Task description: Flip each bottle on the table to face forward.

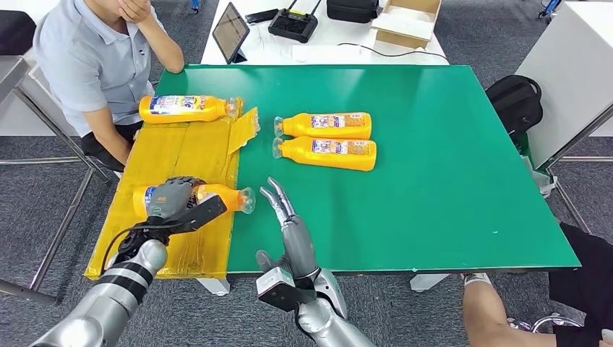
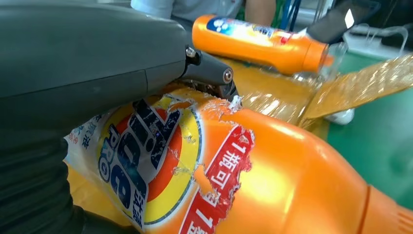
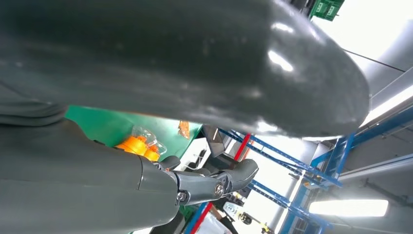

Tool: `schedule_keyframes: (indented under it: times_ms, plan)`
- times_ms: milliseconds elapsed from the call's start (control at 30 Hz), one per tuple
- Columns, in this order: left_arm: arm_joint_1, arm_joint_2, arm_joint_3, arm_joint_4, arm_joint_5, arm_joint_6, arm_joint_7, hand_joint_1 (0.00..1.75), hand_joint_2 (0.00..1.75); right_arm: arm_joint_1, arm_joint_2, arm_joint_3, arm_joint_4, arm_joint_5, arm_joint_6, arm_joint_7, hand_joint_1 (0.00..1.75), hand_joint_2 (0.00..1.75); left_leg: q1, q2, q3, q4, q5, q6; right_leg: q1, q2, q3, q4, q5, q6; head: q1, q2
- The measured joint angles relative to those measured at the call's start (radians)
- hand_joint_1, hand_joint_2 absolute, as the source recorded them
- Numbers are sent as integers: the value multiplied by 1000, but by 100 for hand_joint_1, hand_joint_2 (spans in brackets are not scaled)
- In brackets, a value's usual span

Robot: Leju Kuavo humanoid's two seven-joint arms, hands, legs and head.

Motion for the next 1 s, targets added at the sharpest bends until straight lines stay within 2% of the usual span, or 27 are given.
schedule_keyframes:
  times_ms: [133,400,433,533,567,733,1000]
  plan:
    - [-40,18,-2,46,-11,-36,3,166,175,0,0,0,-1,-6,6,0,0,0,0,1,1,0,0,0,0,1,0,1,0,0,0,0]
    - [-62,31,-6,81,-14,-49,6,169,175,0,0,0,-1,-9,11,0,0,0,0,1,1,0,1,-1,0,1,0,2,0,0,0,0]
    - [-66,32,-7,84,-16,-55,6,143,175,0,0,1,-1,-12,14,0,0,0,0,1,1,0,1,-1,0,1,0,3,0,0,0,0]
    - [-77,34,-11,95,-16,-72,5,19,175,0,0,7,-1,-20,19,0,0,0,0,1,1,0,1,-1,0,1,0,3,0,0,0,0]
    - [-79,35,-12,97,-12,-74,2,2,175,-1,0,9,-1,-22,19,0,0,0,0,1,1,0,1,-1,0,1,0,3,0,0,0,0]
    - [-72,35,-11,95,78,-136,-69,0,175,-5,-3,26,-1,-38,20,0,0,0,0,1,1,0,1,-1,0,0,-1,3,0,0,0,0]
    - [-22,42,-7,-15,350,-400,-239,0,175,-14,-6,62,-1,-78,33,0,0,0,0,0,1,0,1,-1,0,0,0,2,0,0,0,0]
